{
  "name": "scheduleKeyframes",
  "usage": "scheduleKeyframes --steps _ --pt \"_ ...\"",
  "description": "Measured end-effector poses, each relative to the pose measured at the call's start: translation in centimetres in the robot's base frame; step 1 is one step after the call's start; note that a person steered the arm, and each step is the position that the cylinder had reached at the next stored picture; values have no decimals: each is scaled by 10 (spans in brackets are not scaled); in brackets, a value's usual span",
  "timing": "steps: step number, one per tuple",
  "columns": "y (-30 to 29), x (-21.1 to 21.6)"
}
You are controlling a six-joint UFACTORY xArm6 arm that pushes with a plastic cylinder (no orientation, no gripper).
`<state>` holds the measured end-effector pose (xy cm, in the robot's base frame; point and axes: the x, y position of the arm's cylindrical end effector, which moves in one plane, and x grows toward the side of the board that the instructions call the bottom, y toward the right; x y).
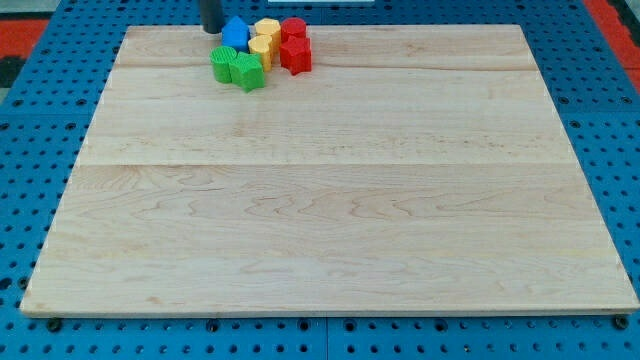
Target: Push the yellow heart towards center
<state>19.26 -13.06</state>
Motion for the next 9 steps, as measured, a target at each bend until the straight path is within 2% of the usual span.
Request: scheduleKeyframes --steps 1,5,6,9 --pt "47 2" --pt "47 108" --pt "70 109" --pt "188 114"
